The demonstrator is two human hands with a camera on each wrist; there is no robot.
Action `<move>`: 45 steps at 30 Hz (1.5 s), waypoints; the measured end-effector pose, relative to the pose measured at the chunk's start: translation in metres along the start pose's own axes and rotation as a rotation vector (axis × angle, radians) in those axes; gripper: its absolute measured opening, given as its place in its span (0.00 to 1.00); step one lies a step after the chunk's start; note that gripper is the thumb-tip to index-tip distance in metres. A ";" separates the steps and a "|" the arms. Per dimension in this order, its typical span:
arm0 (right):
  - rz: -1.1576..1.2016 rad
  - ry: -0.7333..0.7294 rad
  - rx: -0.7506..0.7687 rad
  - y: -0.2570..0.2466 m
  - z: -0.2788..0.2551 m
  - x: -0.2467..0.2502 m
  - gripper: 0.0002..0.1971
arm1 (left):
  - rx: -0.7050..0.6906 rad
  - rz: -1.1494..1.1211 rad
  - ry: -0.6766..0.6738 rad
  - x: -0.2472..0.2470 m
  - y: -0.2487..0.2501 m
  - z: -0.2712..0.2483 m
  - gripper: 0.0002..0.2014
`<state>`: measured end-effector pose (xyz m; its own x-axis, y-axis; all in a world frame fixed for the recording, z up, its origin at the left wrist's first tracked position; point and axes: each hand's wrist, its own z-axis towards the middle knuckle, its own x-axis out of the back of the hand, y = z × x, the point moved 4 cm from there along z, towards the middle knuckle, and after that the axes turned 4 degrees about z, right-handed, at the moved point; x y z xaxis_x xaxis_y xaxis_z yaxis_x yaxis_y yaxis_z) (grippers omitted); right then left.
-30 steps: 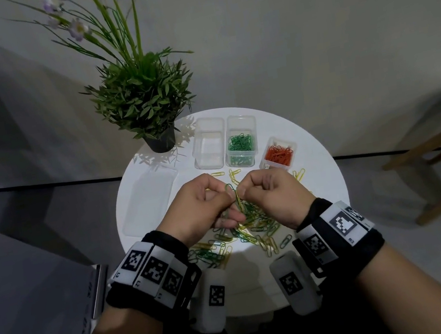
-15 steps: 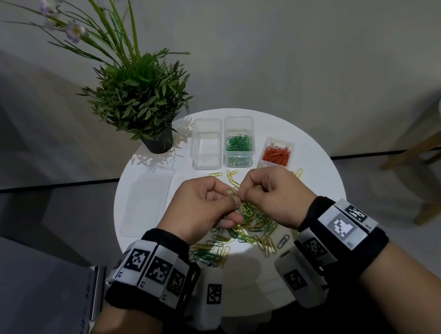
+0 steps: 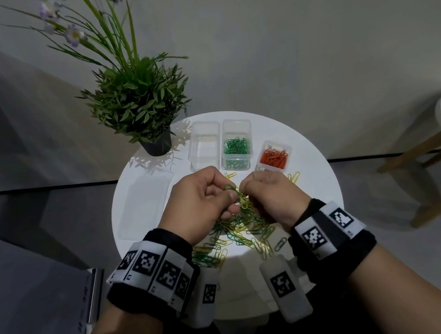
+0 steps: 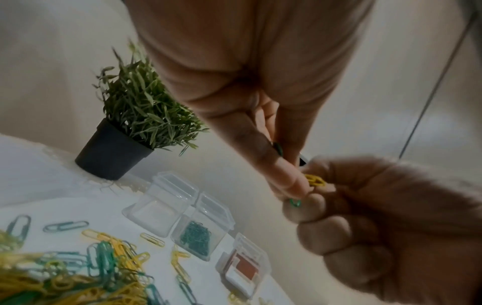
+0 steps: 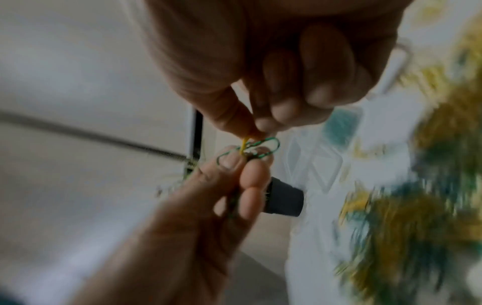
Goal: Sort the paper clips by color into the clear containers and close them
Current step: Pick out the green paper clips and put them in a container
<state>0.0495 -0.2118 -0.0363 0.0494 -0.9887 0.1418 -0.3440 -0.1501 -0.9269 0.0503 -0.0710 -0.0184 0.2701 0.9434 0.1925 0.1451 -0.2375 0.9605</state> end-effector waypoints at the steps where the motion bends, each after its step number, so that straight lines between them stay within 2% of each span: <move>1: -0.168 0.029 0.084 -0.003 -0.001 0.001 0.10 | -0.015 0.033 0.041 0.001 -0.001 0.000 0.06; 3: -0.423 0.047 0.198 -0.006 -0.003 0.001 0.09 | -0.039 0.092 0.125 0.005 -0.001 -0.001 0.05; 4: -0.476 0.050 0.212 -0.004 -0.003 0.002 0.09 | -0.041 0.105 0.160 0.008 -0.002 0.000 0.04; 7: -0.517 0.078 0.152 0.007 0.002 0.009 0.12 | 0.011 0.084 0.205 0.022 -0.014 0.006 0.07; 10: -0.624 0.101 0.067 0.026 0.018 0.021 0.11 | 0.205 -0.018 0.193 0.034 -0.040 0.013 0.11; 13: -0.777 0.130 -0.011 0.042 0.035 0.033 0.09 | 0.398 -0.183 0.171 0.040 -0.060 0.015 0.09; 15: -0.902 0.167 -0.034 0.044 0.040 0.036 0.08 | 0.459 -0.239 0.133 0.040 -0.066 0.016 0.08; 17: -1.012 0.154 -0.011 0.041 0.042 0.034 0.06 | 0.474 -0.256 0.112 0.038 -0.068 0.020 0.11; 19: -1.069 0.068 0.034 0.037 0.042 0.024 0.08 | 0.459 -0.240 0.110 0.034 -0.066 0.025 0.13; 22: -1.132 -0.120 0.125 0.034 0.042 0.003 0.09 | 0.389 -0.031 0.075 0.028 -0.067 0.034 0.12; 25: -1.180 -0.214 0.125 0.037 0.046 -0.009 0.07 | 0.249 0.362 0.008 0.017 -0.067 0.044 0.14; 28: -1.221 -0.206 0.157 0.036 0.048 -0.014 0.05 | 0.094 0.832 -0.117 0.002 -0.065 0.046 0.08; 30: -1.233 -0.203 0.175 0.035 0.049 -0.014 0.04 | 0.021 1.039 -0.156 -0.002 -0.065 0.045 0.08; 34: -1.180 -0.206 0.112 0.041 0.051 -0.004 0.06 | 0.011 1.089 -0.157 0.008 -0.071 0.043 0.07; 39: -0.997 -0.188 0.033 0.047 0.051 0.008 0.06 | 0.051 0.980 -0.136 0.015 -0.074 0.038 0.06; 42: -0.904 -0.139 0.035 0.046 0.052 0.013 0.06 | -0.006 0.969 -0.108 0.012 -0.066 0.047 0.08; 45: -0.806 -0.072 0.021 0.046 0.053 0.020 0.07 | -0.106 1.099 -0.160 -0.001 -0.060 0.064 0.13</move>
<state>0.0843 -0.2391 -0.0945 0.3354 -0.5741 0.7469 -0.1593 -0.8160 -0.5556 0.1028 -0.0724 -0.0889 0.3227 0.1898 0.9273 -0.3281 -0.8965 0.2977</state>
